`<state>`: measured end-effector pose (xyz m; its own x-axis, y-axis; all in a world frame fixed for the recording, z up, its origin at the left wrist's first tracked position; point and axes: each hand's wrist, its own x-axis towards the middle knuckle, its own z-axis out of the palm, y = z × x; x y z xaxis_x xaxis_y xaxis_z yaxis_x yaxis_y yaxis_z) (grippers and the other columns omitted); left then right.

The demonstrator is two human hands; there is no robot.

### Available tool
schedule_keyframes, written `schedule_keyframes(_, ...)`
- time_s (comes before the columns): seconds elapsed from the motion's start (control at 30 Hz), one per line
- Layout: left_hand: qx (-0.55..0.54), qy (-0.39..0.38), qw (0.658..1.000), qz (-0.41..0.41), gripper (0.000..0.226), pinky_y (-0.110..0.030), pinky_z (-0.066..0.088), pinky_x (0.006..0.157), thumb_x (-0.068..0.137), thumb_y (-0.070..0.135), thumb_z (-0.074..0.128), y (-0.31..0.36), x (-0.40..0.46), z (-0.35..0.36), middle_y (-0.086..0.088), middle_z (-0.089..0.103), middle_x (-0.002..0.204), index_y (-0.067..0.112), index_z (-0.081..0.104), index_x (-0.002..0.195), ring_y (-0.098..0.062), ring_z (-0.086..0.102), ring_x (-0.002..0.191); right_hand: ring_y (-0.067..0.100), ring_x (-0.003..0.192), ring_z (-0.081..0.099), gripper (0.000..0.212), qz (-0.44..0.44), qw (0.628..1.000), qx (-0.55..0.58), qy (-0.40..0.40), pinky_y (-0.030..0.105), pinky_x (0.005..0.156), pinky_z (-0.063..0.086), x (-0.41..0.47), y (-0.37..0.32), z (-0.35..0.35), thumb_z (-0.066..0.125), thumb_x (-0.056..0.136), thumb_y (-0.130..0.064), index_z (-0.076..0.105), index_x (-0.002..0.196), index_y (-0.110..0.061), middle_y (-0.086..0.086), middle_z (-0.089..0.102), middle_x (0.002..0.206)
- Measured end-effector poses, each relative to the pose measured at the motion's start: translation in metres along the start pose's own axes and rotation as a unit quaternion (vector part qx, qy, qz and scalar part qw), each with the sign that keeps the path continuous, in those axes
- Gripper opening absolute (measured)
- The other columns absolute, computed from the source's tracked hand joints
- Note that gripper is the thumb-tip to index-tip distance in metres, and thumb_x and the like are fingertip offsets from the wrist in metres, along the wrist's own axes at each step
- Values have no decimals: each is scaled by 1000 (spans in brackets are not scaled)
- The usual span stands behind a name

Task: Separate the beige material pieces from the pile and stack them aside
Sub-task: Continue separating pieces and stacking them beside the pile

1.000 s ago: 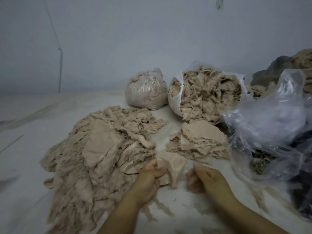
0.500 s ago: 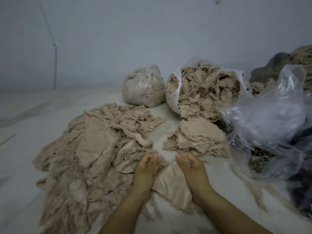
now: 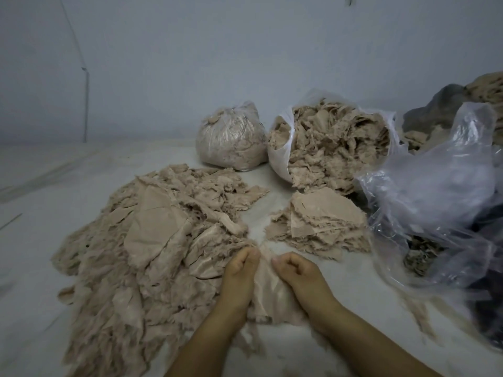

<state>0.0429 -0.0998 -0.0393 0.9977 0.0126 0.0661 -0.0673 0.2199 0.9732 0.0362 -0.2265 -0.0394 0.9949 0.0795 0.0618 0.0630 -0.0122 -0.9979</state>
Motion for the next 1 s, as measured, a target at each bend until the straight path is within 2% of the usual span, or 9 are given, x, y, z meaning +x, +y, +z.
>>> schedule_keyframes(0.07,-19,-24,1000,-1,21,-30,52,65,95,22,52,3,0,-3,-10,63,78,6,60,83,-21,60,74,10,58,45,23,-21,999,-15,-31,21,55,38,-1,-1,-1,60,93,-20,57,74,-8,-6,50,59)
schedule_keyframes(0.13,-1,-44,999,-10,24,-37,53,70,92,24,57,3,-1,-3,-17,66,83,2,62,86,-27,64,77,12,59,43,21,-26,999,-9,-47,21,55,35,-1,-2,-3,60,93,-17,59,77,-3,-2,49,61)
schedule_keyframes(0.23,20,22,999,-14,26,-39,45,67,90,20,59,1,2,-3,-21,59,76,-4,59,81,-33,54,72,13,58,44,20,-32,998,-20,-57,21,55,36,1,-5,-5,60,92,-15,60,75,-4,1,51,61)
schedule_keyframes(0.33,-12,39,998,-44,24,-39,45,66,93,17,55,0,4,-2,-20,59,74,-1,60,79,-30,54,71,18,59,44,19,-32,997,-28,-58,26,57,37,4,-5,-6,60,92,-13,60,74,-7,4,51,62)
schedule_keyframes(0.43,-39,-15,997,-66,28,-32,51,60,93,22,54,2,5,-8,-14,65,72,9,68,71,-25,63,65,20,62,52,18,-9,998,-10,-67,26,58,42,3,-4,-9,61,91,-15,62,75,-8,6,58,66)
schedule_keyframes(0.53,-3,-54,997,-51,23,-30,51,60,89,27,59,3,4,-10,-9,68,74,11,70,77,-20,65,67,18,65,59,16,6,996,0,-91,24,59,47,1,-3,-11,63,90,-19,66,82,-6,6,64,70)
schedule_keyframes(0.7,48,43,998,-3,30,-27,40,52,97,16,48,0,6,-7,0,53,58,10,55,69,-14,48,55,22,68,47,27,-19,996,-45,-76,33,65,38,1,0,-8,59,93,-21,62,83,4,12,53,72)
schedule_keyframes(0.87,38,76,996,-29,35,-30,38,54,99,15,46,-3,9,-3,2,50,54,12,51,64,-14,44,52,13,62,48,23,-43,997,-31,-49,24,60,40,-2,0,-5,58,93,-16,63,72,-13,-2,54,64)
schedule_keyframes(1.0,37,110,993,-32,36,-38,41,64,99,23,47,-8,12,-2,-3,52,59,14,52,63,-21,47,61,12,60,40,26,-85,995,-24,-37,24,59,35,-4,0,3,58,93,-12,59,67,-15,-4,47,60)
